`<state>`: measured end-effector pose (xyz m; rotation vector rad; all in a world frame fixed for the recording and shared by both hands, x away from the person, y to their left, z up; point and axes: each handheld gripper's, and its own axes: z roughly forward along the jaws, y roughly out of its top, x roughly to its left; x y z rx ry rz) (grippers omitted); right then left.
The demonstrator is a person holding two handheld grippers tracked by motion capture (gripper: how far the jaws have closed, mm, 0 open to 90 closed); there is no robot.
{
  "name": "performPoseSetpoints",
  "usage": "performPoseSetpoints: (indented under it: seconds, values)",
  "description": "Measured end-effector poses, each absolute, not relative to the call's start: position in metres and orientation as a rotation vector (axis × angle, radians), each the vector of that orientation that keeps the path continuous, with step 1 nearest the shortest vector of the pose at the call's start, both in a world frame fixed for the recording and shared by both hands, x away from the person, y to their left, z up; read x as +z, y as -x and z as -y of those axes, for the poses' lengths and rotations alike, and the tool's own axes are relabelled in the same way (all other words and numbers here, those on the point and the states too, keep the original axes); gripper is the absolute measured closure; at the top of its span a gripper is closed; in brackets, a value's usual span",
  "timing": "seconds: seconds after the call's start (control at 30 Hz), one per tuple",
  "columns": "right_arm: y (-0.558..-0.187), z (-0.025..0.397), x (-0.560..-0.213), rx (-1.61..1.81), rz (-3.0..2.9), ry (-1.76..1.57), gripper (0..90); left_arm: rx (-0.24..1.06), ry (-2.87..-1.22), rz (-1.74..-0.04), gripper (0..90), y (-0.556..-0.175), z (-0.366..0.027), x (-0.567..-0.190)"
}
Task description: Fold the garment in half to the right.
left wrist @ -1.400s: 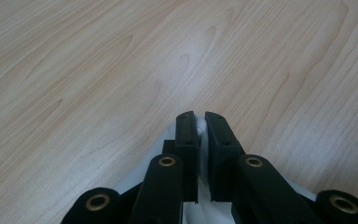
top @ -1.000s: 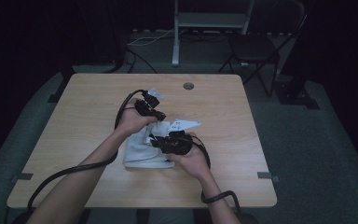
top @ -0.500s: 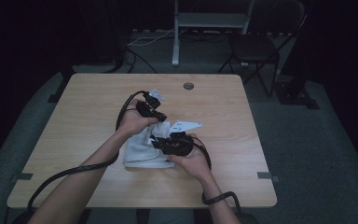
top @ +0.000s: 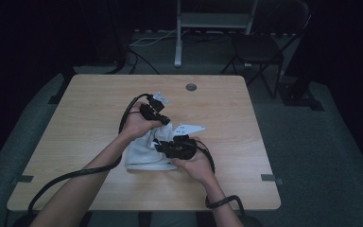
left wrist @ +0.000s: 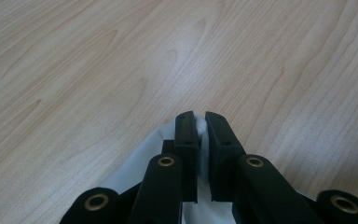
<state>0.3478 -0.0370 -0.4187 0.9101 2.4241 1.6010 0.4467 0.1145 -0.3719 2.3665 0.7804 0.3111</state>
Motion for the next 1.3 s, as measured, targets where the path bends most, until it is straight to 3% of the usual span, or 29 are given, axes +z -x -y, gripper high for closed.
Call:
performPoseSetpoints:
  seconds: [1.3]
  values:
    - [-0.346, 0.047, -0.423, 1.563, -2.44, -0.942, 73.9, 0.325, -2.34, -0.764, 78.1, -0.444, -0.107, -0.372]
